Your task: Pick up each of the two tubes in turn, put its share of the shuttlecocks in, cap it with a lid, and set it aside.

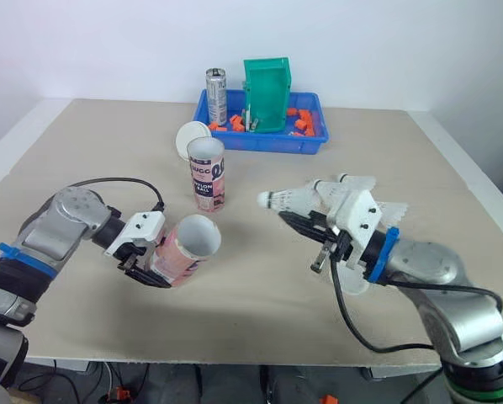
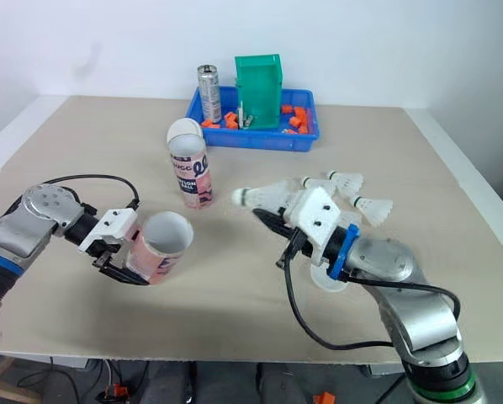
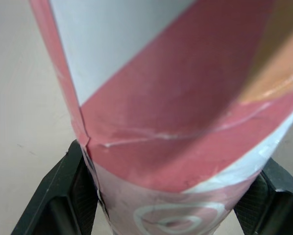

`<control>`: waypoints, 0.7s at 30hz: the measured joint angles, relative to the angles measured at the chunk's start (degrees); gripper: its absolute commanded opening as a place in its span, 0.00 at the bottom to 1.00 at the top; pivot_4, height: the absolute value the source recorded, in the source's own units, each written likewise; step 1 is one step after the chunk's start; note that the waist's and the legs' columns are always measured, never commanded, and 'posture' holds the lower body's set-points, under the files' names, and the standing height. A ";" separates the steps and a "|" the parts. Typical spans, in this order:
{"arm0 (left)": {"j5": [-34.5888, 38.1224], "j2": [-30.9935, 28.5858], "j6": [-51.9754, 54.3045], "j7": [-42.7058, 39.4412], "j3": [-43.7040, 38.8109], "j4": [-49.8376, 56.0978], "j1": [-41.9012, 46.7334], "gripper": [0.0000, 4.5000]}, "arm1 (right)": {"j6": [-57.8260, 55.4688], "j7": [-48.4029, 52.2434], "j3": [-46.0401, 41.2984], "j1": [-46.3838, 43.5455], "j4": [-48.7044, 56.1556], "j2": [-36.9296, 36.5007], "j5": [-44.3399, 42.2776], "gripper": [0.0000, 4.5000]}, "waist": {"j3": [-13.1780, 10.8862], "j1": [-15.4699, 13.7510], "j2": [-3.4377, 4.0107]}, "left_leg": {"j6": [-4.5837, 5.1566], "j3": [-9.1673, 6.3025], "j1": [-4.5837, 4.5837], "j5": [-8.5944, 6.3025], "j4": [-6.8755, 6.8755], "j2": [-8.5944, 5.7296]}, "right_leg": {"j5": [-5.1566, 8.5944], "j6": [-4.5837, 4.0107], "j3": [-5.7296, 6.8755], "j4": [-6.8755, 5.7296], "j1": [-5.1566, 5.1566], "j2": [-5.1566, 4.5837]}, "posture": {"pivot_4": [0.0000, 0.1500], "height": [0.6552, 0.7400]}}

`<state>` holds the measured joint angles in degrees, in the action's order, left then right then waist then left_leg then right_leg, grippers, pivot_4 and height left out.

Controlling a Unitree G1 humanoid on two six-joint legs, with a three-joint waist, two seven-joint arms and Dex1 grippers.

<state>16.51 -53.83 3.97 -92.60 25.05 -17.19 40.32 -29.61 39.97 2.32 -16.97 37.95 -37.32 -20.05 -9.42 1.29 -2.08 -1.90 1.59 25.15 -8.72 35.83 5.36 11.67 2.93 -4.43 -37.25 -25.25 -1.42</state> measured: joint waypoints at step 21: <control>1.34 0.20 1.16 0.01 3.12 -2.25 3.10 0.72 | 23.48 27.88 22.20 -30.47 -23.01 2.94 13.33 0.67 | -0.09 -0.23 0.19 | 0.03 0.02 0.11 0.02 0.12 -0.01 | -0.02 -0.04 0.01 -0.09 -0.10 0.01 | 1.00 0.63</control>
<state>17.85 -53.62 5.13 -92.59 28.18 -19.44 43.42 -6.13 67.85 24.53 -47.44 14.93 -34.38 -6.72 -9.51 1.06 -1.88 -1.86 1.61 25.26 -8.70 35.95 5.35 11.65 2.90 -4.43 -37.34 -25.35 -1.41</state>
